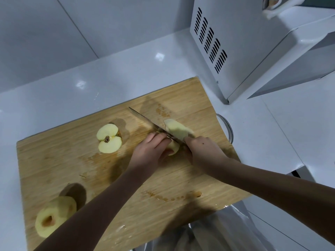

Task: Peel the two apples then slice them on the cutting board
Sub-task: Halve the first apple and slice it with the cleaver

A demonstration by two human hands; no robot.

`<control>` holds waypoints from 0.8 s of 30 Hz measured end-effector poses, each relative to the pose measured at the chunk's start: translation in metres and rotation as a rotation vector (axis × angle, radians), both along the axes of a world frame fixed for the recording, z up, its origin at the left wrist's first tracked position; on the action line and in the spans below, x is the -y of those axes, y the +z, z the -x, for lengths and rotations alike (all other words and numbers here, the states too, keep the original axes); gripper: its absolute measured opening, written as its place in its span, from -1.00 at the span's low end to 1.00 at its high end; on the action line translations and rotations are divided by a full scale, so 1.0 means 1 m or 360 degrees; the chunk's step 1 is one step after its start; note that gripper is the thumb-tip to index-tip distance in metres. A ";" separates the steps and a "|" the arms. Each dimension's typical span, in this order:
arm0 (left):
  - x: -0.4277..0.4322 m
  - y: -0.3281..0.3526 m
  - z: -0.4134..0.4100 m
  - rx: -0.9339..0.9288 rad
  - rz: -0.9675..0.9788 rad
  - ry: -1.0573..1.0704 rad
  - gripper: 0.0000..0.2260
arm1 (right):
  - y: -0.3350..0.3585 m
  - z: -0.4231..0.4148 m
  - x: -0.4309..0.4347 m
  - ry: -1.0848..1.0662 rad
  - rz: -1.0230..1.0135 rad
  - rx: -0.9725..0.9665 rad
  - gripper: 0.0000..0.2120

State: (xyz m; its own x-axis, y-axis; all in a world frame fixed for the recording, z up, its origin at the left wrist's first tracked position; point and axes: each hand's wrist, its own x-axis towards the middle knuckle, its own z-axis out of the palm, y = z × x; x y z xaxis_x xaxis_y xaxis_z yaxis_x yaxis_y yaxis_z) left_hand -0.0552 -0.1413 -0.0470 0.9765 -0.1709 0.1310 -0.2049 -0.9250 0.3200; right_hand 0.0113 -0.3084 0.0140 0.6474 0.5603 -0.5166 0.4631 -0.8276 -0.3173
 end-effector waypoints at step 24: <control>-0.003 -0.005 0.003 0.0077 0.0092 -0.0057 -0.71 | 0.038 0.001 0.019 0.0053 -0.0053 0.0072 -0.81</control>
